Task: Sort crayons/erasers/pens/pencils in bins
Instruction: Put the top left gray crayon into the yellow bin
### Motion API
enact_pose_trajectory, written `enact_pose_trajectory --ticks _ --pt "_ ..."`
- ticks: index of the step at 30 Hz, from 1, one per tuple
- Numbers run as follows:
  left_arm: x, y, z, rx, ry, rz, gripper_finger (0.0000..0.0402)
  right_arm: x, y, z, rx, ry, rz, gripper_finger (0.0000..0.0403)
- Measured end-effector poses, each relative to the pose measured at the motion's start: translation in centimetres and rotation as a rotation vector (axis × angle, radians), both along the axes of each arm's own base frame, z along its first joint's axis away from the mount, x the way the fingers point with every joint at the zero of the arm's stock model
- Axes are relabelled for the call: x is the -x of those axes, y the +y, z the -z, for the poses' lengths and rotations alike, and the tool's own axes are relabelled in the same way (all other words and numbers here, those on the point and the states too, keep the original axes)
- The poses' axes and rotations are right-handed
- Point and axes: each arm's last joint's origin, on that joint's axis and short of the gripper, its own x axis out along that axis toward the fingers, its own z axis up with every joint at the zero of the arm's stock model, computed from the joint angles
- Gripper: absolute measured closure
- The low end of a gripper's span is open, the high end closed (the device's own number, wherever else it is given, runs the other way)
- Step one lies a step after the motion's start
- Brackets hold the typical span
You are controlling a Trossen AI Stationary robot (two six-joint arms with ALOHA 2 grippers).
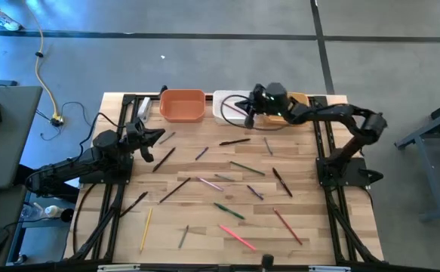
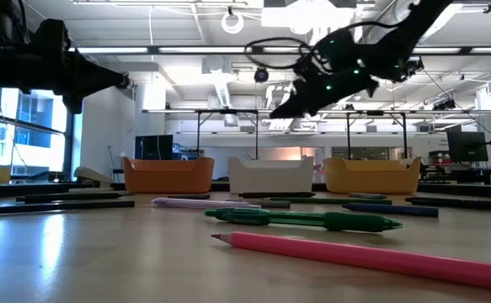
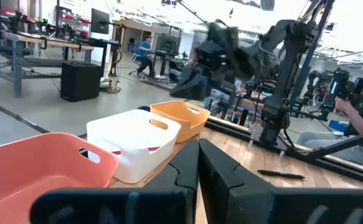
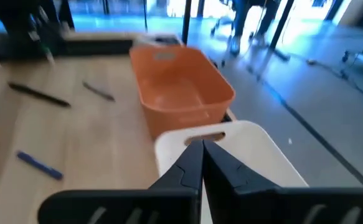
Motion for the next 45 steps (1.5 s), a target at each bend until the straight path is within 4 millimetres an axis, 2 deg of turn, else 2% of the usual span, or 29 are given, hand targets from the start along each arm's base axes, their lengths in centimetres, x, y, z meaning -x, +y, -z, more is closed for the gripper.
enact_pose_trajectory --ticks 4,7,15,19,33,38,45 --pt "0.1 0.1 -0.2 -0.016 -0.017 -0.026 0.0401 1.8 1.9 0.1 0.007 -0.083 0.005 0.0403" --pt "-0.1 0.0 -0.3 -0.025 -0.019 0.026 0.0401 3.0 3.1 0.2 0.004 -0.118 0.011 0.0403" --pt "-1.0 0.4 -0.3 0.057 0.086 0.038 0.0401 4.2 5.0 0.5 0.018 -0.123 0.030 0.0403" --pt "-1.9 0.9 -0.9 0.108 0.182 0.033 0.0401 4.1 5.4 0.5 0.020 -0.122 0.017 0.0403" --pt "-4.5 3.1 -2.7 0.425 0.749 -0.035 0.0402 4.0 5.6 0.5 0.034 -0.111 -0.024 0.0403" --pt "-5.0 4.7 -2.5 0.528 0.881 -0.047 0.0402 3.9 5.7 0.6 0.030 -0.112 -0.050 0.0403" --pt "-5.8 7.5 -1.0 0.628 0.993 -0.015 0.0402 3.9 5.7 0.5 0.033 -0.112 -0.057 0.0403"
